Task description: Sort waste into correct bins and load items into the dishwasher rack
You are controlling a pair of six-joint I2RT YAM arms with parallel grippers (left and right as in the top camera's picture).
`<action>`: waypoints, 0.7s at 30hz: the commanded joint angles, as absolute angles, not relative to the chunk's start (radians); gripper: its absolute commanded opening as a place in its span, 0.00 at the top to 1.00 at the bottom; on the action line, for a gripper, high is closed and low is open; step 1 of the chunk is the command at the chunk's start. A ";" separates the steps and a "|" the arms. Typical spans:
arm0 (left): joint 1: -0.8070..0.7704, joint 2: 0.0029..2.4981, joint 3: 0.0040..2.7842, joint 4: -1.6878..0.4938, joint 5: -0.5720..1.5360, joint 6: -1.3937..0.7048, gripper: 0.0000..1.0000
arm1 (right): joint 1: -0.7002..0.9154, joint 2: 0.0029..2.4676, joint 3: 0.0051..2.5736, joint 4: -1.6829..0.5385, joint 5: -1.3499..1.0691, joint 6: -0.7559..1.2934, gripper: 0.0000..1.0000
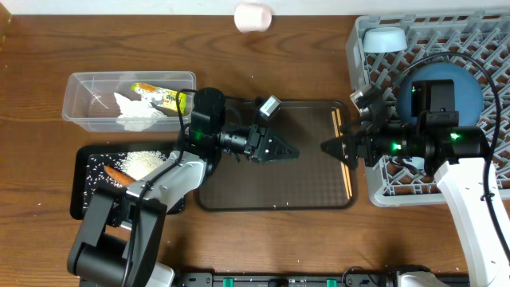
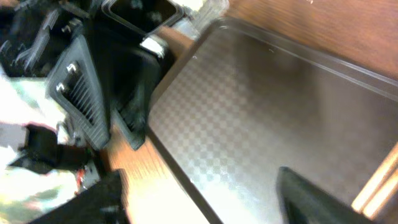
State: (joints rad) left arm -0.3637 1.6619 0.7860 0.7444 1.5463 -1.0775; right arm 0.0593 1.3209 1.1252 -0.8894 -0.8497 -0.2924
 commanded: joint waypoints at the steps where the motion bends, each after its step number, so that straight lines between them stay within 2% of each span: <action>1: -0.365 1.662 0.786 0.749 1.569 -1.043 0.70 | 0.056 1.307 1.144 -0.895 -0.755 -0.272 0.01; 16: -0.323 1.660 0.883 0.747 1.361 -1.116 0.53 | 0.056 1.307 1.144 -0.909 -0.526 -0.273 0.01; 19: -0.312 1.659 0.932 0.746 1.329 -1.131 0.45 | 0.056 1.307 1.144 -0.909 -0.492 -0.273 0.01; 20: -0.309 1.658 0.949 0.746 1.316 -1.140 0.38 | 0.056 1.307 1.144 -0.909 -0.487 -0.273 0.01; 21: -0.306 1.658 0.969 0.746 1.298 -1.147 0.26 | 0.056 1.307 1.144 -0.909 -0.483 -0.273 0.01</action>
